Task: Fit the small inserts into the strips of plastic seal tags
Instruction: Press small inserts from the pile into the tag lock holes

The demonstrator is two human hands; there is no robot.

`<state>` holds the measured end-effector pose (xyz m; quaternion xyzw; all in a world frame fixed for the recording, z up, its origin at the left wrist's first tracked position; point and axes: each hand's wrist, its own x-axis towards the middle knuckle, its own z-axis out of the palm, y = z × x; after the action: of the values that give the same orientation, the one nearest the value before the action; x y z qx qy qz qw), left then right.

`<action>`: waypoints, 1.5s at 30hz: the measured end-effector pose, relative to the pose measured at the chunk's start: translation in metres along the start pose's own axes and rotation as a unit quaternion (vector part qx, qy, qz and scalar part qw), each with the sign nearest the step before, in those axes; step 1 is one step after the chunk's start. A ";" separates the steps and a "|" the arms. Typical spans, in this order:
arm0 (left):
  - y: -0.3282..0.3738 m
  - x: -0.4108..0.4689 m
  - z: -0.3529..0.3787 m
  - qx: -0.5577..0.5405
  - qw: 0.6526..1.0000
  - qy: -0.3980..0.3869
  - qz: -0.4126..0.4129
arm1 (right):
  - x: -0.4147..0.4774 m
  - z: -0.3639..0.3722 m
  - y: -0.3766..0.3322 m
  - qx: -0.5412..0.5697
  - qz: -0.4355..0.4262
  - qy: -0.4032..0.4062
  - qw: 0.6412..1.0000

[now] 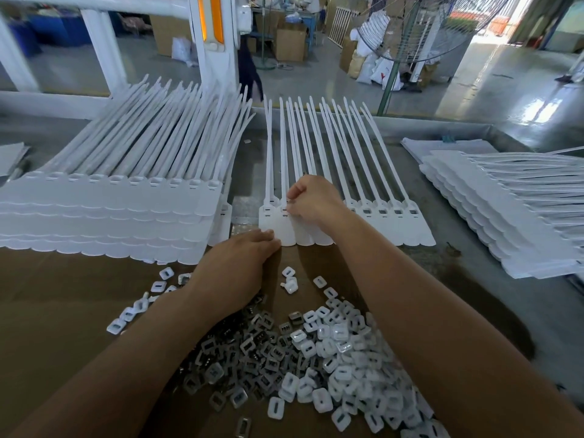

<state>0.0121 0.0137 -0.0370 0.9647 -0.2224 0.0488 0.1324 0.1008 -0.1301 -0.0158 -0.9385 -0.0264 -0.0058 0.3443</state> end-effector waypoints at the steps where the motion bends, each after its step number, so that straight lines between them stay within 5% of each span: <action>1: -0.001 0.000 0.000 0.000 1.000 0.001 -0.001 | -0.002 -0.004 0.001 0.023 -0.002 -0.017 1.000; 5: -0.001 0.002 0.000 -0.001 1.000 0.004 -0.002 | -0.019 -0.025 0.002 0.066 -0.010 -0.123 0.990; 23: -0.001 0.005 0.004 -0.005 1.000 -0.002 -0.018 | -0.109 -0.056 0.008 -0.078 -0.096 -0.323 0.938; 35: -0.002 0.004 0.004 -0.008 1.000 -0.007 -0.023 | -0.110 -0.050 0.012 -0.072 -0.115 -0.299 0.945; 45: -0.003 0.003 0.006 -0.006 1.000 -0.007 -0.019 | -0.096 -0.054 0.021 -0.003 -0.103 -0.152 0.983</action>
<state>0.0167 0.0136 -0.0429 0.9683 -0.2049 0.0386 0.1379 0.0069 -0.1852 0.0090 -0.9219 -0.1743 0.1012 0.3309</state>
